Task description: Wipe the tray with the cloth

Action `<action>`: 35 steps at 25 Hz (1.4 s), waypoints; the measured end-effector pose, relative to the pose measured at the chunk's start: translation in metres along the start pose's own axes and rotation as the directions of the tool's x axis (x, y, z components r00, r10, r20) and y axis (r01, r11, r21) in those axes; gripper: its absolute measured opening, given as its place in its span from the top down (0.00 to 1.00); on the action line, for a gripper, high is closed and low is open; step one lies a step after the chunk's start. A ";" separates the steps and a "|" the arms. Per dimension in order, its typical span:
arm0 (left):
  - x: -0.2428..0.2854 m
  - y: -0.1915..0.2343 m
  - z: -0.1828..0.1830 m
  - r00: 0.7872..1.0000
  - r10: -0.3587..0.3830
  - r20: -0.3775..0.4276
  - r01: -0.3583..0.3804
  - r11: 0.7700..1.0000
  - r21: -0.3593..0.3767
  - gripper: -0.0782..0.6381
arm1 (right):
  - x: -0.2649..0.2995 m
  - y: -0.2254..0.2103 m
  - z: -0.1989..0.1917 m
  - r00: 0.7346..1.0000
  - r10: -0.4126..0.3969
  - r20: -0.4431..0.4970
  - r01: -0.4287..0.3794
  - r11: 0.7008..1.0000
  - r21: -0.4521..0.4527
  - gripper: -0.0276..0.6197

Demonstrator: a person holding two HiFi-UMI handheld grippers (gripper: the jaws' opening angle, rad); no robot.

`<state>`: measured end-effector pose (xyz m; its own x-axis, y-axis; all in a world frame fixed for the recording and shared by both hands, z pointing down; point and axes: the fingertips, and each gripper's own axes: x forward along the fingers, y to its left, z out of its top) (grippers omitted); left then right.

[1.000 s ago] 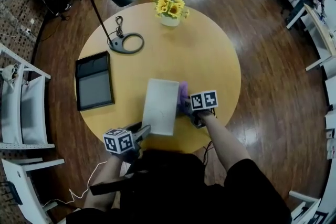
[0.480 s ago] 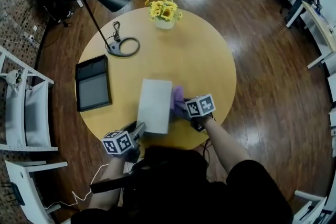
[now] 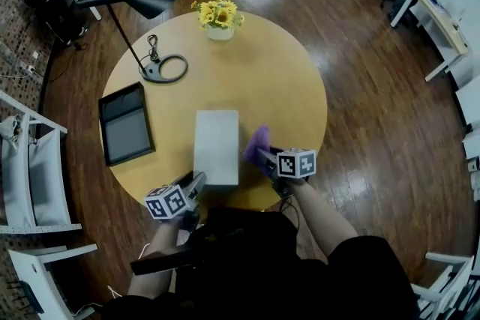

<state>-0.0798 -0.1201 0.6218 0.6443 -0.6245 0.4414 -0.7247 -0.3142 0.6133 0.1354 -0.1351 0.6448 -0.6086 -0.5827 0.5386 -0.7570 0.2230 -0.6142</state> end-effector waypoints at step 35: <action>0.001 -0.010 -0.004 0.974 -0.184 -0.132 0.191 0.981 0.046 0.60 | -0.002 0.067 -0.141 0.949 -0.269 -0.163 0.223 0.941 -0.255 0.82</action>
<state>-0.0705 -0.1144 0.6189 0.7929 -0.4563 0.4039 -0.5988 -0.4602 0.6556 0.0524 -0.0090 0.6839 -0.4132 -0.4858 0.7702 -0.9084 0.2792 -0.3112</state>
